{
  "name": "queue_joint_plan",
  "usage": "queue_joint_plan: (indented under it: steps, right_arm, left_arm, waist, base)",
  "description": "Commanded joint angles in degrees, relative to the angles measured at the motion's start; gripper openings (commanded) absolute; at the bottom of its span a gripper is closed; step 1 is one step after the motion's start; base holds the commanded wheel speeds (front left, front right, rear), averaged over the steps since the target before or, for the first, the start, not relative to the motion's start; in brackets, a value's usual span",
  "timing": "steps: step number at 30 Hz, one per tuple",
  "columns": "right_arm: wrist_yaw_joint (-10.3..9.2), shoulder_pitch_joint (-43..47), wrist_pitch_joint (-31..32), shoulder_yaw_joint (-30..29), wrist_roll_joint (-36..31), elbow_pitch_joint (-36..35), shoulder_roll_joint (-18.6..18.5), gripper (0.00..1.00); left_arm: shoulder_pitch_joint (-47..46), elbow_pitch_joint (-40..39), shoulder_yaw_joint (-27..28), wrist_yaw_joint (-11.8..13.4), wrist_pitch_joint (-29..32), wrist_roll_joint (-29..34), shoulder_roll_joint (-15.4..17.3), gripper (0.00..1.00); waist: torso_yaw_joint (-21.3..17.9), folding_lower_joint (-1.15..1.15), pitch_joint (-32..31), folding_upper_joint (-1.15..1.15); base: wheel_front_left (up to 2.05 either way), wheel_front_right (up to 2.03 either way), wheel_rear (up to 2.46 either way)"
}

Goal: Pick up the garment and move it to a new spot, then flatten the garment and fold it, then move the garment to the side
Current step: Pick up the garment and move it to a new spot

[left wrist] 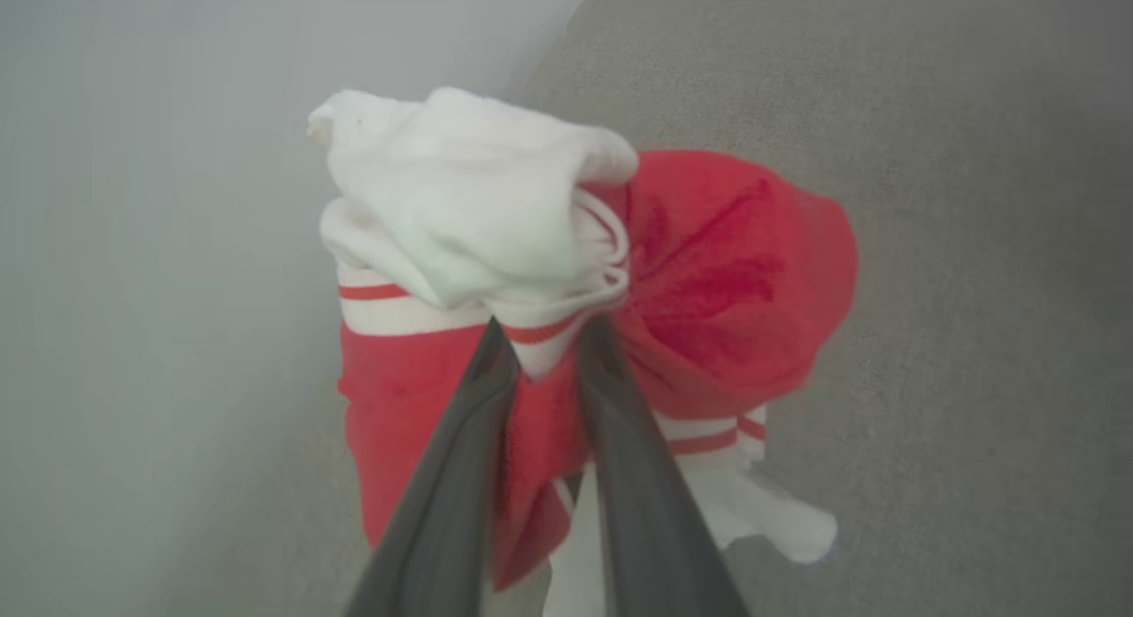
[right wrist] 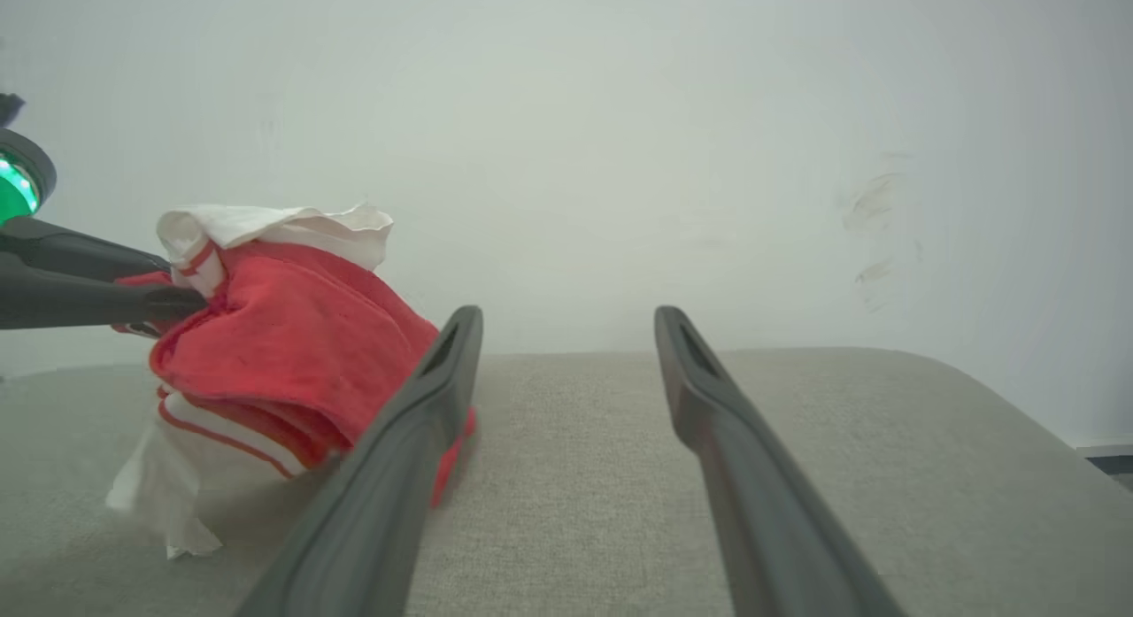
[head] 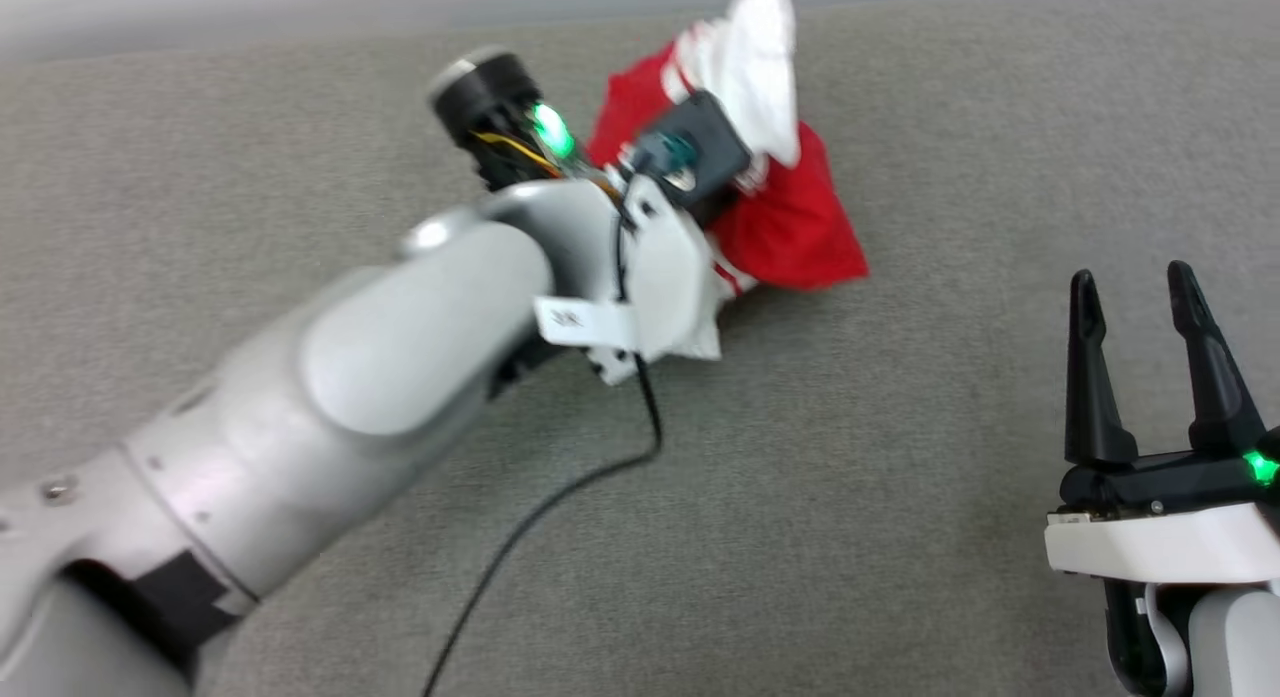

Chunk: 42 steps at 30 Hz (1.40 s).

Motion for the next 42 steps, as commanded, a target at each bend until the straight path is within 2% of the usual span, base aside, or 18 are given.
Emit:
queue_joint_plan:
  steps: [1, 6, 8, 12, 16, 20, 24, 25, 26, 27, 33, 37, 42]
  right_arm:
    - [-0.02, -0.3, -0.1, -0.4, 0.2, -0.2, 0.1, 1.0]
    - [-0.02, -0.7, -0.1, -1.5, 0.8, -0.4, 0.1, 1.0]
    - [-0.03, -1.0, -0.1, -1.9, 0.9, -0.6, 0.1, 1.0]
    - [-0.03, -1.6, -0.1, -2.1, 1.0, -0.7, 0.1, 1.0]
    - [-0.03, -2.0, -0.1, -2.1, 1.2, -0.8, 0.1, 1.0]
    - [-0.03, -2.3, -0.1, -2.3, 1.1, -0.5, 0.1, 1.0]
    - [-0.03, -1.9, -0.1, -2.5, 0.7, -0.1, 0.1, 1.0]
    - [-0.03, -1.7, -0.1, -2.7, 0.5, -0.1, 0.1, 1.0]
    - [-0.03, -1.4, -0.1, -2.7, 0.4, 0.0, 0.1, 1.0]
    - [-0.03, -0.9, -0.1, -2.8, 0.2, 0.3, 0.1, 1.0]
    - [-0.03, 0.5, -0.1, -3.1, -0.4, 0.8, 0.1, 1.0]
    - [-0.03, 2.0, -0.1, -2.9, -0.9, 1.5, 0.1, 1.0]
    - [-0.03, 4.1, -0.1, -2.6, -1.3, 2.0, 0.1, 1.0]
  left_arm:
    - [-0.5, 1.2, -1.6, 0.0, -1.4, -0.4, -1.8, 0.0]
    - [1.8, 6.2, -5.8, 0.0, -4.5, -0.7, -8.7, 0.0]
    - [3.3, 8.7, -7.1, 0.0, -5.4, 1.0, -12.5, 0.0]
    - [8.2, 10.5, -7.5, 0.0, -3.8, 4.5, -16.6, 0.0]
    - [14.4, 9.1, -7.5, 0.0, -0.5, 9.6, -18.5, 0.0]
    - [18.5, 7.8, -7.6, -0.1, 1.1, 11.3, -19.2, 0.0]
    - [18.0, 7.5, -7.5, -0.1, -1.3, 11.3, -19.5, 0.0]
    - [16.9, 8.0, -7.5, -0.1, -3.1, 10.9, -19.5, 0.41]
    - [16.2, 8.4, -7.4, 0.0, -4.8, 10.7, -19.6, 0.96]
    - [14.8, 9.4, -7.4, 0.0, -9.1, 9.8, -19.8, 1.0]
    - [13.0, 11.6, -6.2, 0.2, -18.7, 7.7, -20.0, 1.0]
    - [13.8, 11.5, -4.3, 3.3, -24.9, 6.9, -20.0, 1.0]
    - [16.2, 12.1, -0.3, 8.1, -28.9, 6.2, -19.1, 1.0]
  waist:
    - [-1.7, 0.0, 1.1, 0.0]
    - [-3.4, 0.0, 2.4, 0.0]
    - [-3.8, 0.0, 3.2, 0.0]
    - [-4.4, 0.0, 4.3, 0.0]
    - [-4.7, 0.0, 5.0, 0.0]
    - [-4.7, 0.0, 5.4, 0.0]
    - [-4.2, 0.0, 5.0, 0.0]
    - [-3.9, 0.0, 4.7, 0.0]
    - [-3.6, 0.0, 4.3, 0.0]
    - [-2.9, 0.0, 3.3, 0.0]
    - [-1.1, 0.0, -0.2, 0.0]
    - [0.4, 0.0, -3.3, 0.0]
    - [2.2, 0.0, -6.7, 0.0]
  base:
    - [0.0, 0.0, 0.0]
    - [0.0, 0.0, 0.0]
    - [0.0, 0.0, 0.0]
    - [0.0, 0.0, 0.0]
    - [0.0, 0.0, 0.0]
    - [0.0, 0.0, 0.0]
    - [0.0, 0.0, 0.0]
    - [0.0, 0.0, 0.0]
    - [0.0, 0.0, 0.0]
    - [0.0, 0.0, 0.0]
    - [0.0, 0.0, 0.0]
    - [0.0, 0.0, 0.0]
    - [0.0, 0.0, 0.0]
